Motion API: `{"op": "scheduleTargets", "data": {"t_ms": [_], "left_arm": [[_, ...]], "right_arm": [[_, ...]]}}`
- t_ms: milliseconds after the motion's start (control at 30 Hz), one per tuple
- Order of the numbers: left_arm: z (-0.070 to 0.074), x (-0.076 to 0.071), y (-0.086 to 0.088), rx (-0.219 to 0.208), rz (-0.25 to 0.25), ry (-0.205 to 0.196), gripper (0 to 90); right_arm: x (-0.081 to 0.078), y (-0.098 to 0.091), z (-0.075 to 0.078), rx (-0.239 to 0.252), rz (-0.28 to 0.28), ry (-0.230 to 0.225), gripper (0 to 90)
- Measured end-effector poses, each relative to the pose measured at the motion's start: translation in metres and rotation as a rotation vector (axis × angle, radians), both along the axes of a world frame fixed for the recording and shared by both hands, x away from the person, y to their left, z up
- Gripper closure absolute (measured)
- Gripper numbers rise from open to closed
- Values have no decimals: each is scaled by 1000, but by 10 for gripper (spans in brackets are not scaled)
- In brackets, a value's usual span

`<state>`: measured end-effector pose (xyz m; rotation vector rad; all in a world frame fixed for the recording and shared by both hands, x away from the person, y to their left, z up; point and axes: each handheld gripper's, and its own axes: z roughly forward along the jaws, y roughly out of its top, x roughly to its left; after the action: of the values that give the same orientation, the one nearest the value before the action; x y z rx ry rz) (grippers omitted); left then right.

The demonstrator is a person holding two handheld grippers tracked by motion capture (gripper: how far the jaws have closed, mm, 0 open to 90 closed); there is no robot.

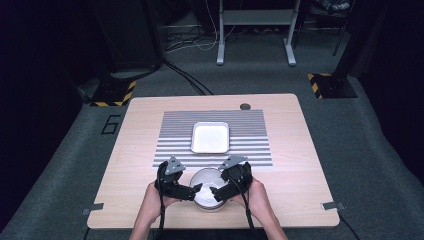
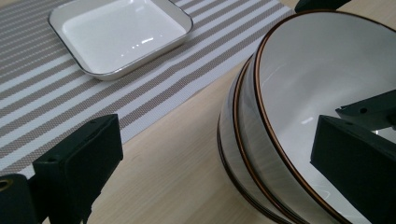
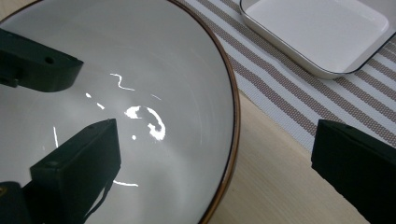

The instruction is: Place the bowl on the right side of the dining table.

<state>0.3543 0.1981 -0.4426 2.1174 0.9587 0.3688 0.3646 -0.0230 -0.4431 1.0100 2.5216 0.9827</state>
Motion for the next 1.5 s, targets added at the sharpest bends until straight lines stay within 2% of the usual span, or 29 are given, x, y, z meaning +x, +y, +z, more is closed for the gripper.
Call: {"op": "scheduleTargets", "data": {"t_ms": [67, 133, 233, 333, 433, 500, 533, 567, 633, 700, 833, 1000, 1067, 1200, 1267, 1333, 1400, 1467, 1500], "left_arm": [[-2, 2, -2, 14, -18, 17, 34], [-5, 3, -4, 18, -25, 31, 78], [-7, 4, -7, -12, -59, 50, 172], [-7, 4, -11, -13, -86, 52, 264], [-7, 2, -13, -14, -94, 60, 352], [-6, 2, -13, -18, -81, 59, 402], [-6, 2, -13, -18, -81, 59, 432], [-5, 1, -15, -4, -67, 51, 447], [-5, 0, -15, 3, -64, 48, 495], [-3, 0, -18, 43, -60, 35, 530], [-1, 0, -20, 58, -52, 38, 596], [0, -2, -23, 98, -44, 10, 649], [1, -3, -23, 110, -39, -5, 670], [2, -5, -24, 113, -30, -35, 699], [3, -6, -24, 117, -25, -52, 715], [2, -7, -25, 119, -23, -63, 723], [2, -10, -26, 131, -16, -97, 732], [2, -11, -27, 135, -15, -105, 739], [2, -12, -28, 139, -11, -117, 742]], "right_arm": [[1, 2, -2, -5, 4, 9, 22], [3, 3, -3, -14, 7, 18, 73], [4, 1, -4, 0, 1, 33, 132], [5, -1, -3, -8, -10, 32, 170], [5, -2, -3, -12, -8, 44, 273], [5, -3, -3, -23, -14, 36, 353], [5, -3, -3, -23, -14, 36, 353], [6, -3, -2, -24, -17, 37, 396], [7, -3, -1, -27, -8, 38, 422], [8, -2, 1, -36, -13, 36, 430], [10, 1, 3, -46, -3, 33, 472], [5, 3, 4, -37, -13, 29, 588], [2, 3, 4, -35, 2, 6, 649], [-5, 5, 3, -38, -20, -49, 681], [-7, 5, 4, -44, -17, -108, 717], [-10, 6, 5, -51, -31, -130, 745], [-12, 7, 6, -55, -29, -157, 760], [-13, 7, 6, -52, -34, -163, 768], [-13, 6, 7, -50, -25, -186, 782]]}}
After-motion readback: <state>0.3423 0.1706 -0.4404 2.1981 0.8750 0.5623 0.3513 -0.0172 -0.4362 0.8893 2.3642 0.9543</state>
